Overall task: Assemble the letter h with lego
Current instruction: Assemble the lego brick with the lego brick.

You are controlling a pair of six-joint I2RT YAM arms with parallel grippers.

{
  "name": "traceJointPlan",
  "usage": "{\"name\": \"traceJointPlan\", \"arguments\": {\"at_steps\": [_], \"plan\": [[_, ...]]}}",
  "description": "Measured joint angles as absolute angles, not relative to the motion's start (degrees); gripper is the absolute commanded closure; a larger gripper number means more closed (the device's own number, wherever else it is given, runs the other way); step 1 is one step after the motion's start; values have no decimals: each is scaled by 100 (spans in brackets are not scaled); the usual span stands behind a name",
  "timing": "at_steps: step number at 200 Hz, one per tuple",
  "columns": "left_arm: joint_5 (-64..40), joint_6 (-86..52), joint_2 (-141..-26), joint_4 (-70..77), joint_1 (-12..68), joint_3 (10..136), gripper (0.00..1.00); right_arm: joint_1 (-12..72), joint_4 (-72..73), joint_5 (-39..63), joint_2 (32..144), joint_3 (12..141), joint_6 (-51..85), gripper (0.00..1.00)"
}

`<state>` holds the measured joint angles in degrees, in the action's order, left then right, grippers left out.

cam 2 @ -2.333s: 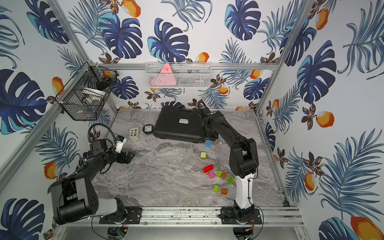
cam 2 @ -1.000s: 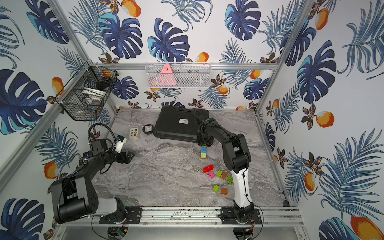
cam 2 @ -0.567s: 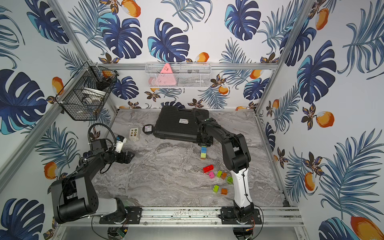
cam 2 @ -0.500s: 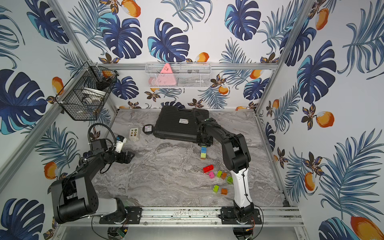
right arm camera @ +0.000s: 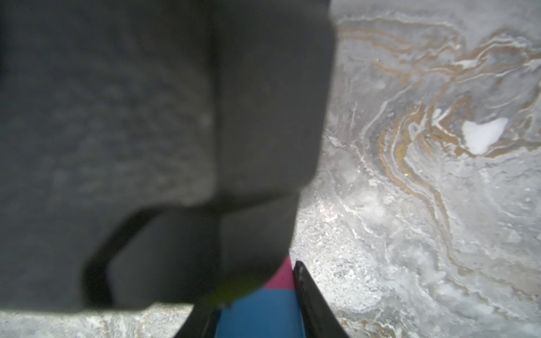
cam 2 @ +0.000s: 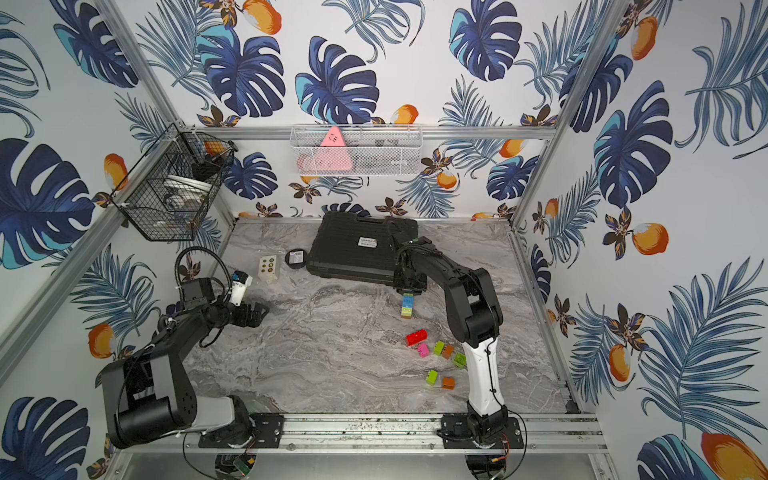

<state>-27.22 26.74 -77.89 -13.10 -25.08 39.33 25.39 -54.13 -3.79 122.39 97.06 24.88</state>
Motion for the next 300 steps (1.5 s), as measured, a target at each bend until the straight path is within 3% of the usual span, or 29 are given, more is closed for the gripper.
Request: {"name": "traceJointPlan", "arguments": {"at_steps": [196, 300], "plan": [[-2766, 2676, -7780, -1332, -2539, 3931, 1, 2744, -5028, -652, 11992, 9260, 2930, 80], [-2829, 2698, -7723, -1378, -2565, 3898, 1, 2742, -4908, -482, 11963, 9190, 2335, 80]]}}
